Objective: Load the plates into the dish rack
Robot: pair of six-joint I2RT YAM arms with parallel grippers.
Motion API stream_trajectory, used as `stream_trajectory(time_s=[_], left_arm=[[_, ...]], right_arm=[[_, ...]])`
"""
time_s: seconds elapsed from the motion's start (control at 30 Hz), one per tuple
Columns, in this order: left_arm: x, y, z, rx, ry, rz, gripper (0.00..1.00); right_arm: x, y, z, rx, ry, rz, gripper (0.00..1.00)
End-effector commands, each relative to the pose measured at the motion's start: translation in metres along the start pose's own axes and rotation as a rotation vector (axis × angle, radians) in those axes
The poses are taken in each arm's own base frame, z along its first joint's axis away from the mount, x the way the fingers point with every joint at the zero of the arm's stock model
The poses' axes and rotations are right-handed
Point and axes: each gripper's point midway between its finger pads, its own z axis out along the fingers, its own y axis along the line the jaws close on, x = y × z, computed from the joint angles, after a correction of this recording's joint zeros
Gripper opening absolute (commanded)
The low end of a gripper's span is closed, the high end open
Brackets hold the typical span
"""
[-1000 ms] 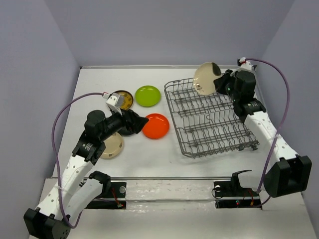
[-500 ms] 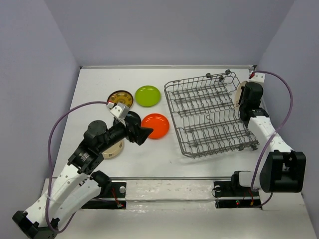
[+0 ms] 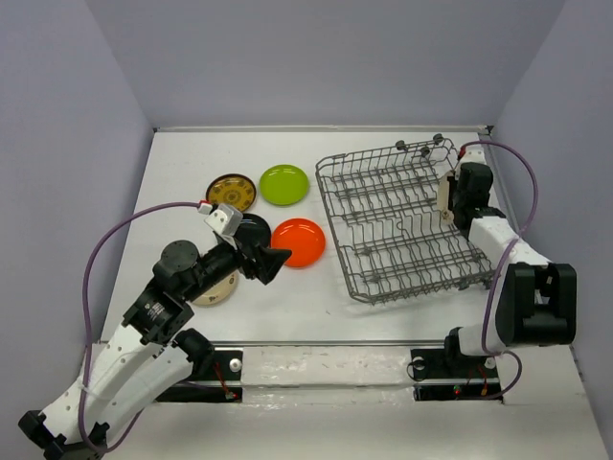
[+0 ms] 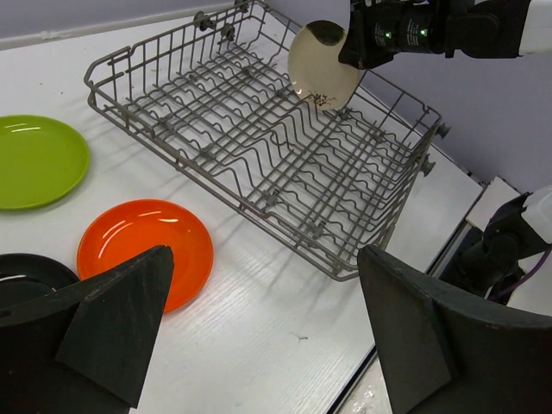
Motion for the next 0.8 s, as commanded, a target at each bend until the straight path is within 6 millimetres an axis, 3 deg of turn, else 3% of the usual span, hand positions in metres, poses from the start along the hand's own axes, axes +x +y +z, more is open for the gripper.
stream_trajectory(time_s=[0.0,0.13,0.2,0.23,0.3,0.33,0.37,0.47,0.63,0.77], left_arm=[[-0.023,-0.005,-0.003,0.001,-0.062,0.030,0.99],[-0.020,0.005,-0.001,-0.048,-0.053,0.014,0.99],[-0.017,0.012,0.002,-0.088,-0.040,0.001,0.99],[-0.014,0.019,0.004,-0.125,-0.028,-0.006,0.99],[-0.011,0.024,0.006,-0.150,-0.010,-0.010,0.99],[-0.008,0.026,0.009,-0.157,0.006,-0.012,0.99],[-0.006,0.027,0.010,-0.160,0.012,-0.015,0.99],[-0.003,0.034,0.013,-0.186,0.028,-0.022,0.99],[0.001,0.060,0.017,-0.281,0.047,-0.044,0.99],[-0.005,0.083,0.017,-0.354,0.028,-0.081,0.99]], right_arm=[[-0.004,0.003,0.007,-0.020,-0.007,-0.036,0.07],[0.011,0.010,0.015,-0.039,0.035,-0.040,0.07],[0.012,0.013,0.015,-0.050,0.039,-0.029,0.12],[0.009,0.012,0.014,-0.041,0.031,-0.006,0.24],[0.003,0.009,0.012,-0.026,0.018,0.016,0.36],[-0.001,0.007,0.010,-0.018,0.009,0.036,0.53],[-0.004,0.005,0.008,-0.007,0.001,0.051,0.61],[-0.015,-0.002,0.002,0.032,-0.004,0.120,0.75],[-0.036,-0.010,-0.015,0.059,-0.024,0.251,0.79],[-0.059,-0.004,-0.033,-0.006,-0.064,0.362,0.81]])
